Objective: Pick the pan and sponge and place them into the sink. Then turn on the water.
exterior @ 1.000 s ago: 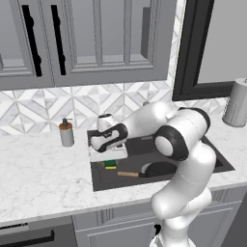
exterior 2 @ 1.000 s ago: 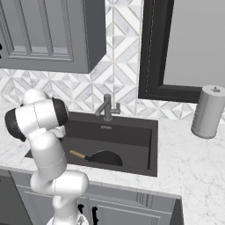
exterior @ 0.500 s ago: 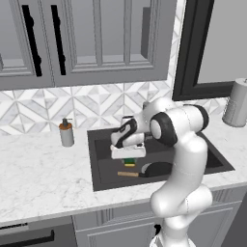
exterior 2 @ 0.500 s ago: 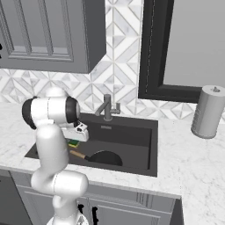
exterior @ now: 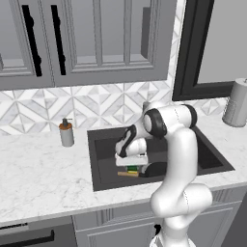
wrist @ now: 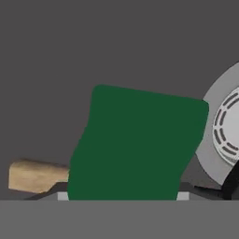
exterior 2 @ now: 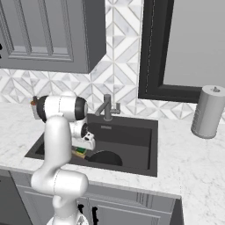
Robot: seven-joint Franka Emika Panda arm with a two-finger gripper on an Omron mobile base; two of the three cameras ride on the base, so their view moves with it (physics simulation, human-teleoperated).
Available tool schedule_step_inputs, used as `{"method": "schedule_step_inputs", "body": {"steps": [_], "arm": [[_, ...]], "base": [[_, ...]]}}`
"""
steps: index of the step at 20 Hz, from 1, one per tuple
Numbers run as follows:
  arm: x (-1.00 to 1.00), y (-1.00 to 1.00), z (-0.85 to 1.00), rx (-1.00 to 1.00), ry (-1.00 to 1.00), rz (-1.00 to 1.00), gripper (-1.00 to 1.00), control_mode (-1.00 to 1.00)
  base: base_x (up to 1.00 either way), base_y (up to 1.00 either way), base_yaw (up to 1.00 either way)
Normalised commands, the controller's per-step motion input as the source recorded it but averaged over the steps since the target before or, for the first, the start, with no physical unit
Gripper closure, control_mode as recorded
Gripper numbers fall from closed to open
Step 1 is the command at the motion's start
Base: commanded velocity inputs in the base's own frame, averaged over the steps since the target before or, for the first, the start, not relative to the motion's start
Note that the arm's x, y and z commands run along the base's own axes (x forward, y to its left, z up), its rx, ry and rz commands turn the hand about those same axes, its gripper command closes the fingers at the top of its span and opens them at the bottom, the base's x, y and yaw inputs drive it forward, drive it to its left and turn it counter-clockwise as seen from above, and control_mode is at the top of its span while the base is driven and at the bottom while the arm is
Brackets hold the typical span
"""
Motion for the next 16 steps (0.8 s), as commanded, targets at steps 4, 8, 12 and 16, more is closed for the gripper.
{"method": "schedule_step_inputs", "body": {"steps": [4, 8, 12, 16], "arm": [[0.22, 0.01, -0.41, 0.01, -0.03, 0.00, 1.00, -1.00], [0.00, 0.00, -0.07, 0.02, -0.05, 0.00, -1.00, -1.00], [0.00, -0.03, 0.00, 0.00, -0.03, 0.00, -1.00, -1.00], [-0.09, -0.06, 0.09, 0.00, -0.09, 0.00, -1.00, -1.00]], "base": [[0.00, 0.00, 0.00], [0.00, 0.00, 0.00], [0.00, 0.00, 0.00], [0.00, 0.00, 0.00]]}}
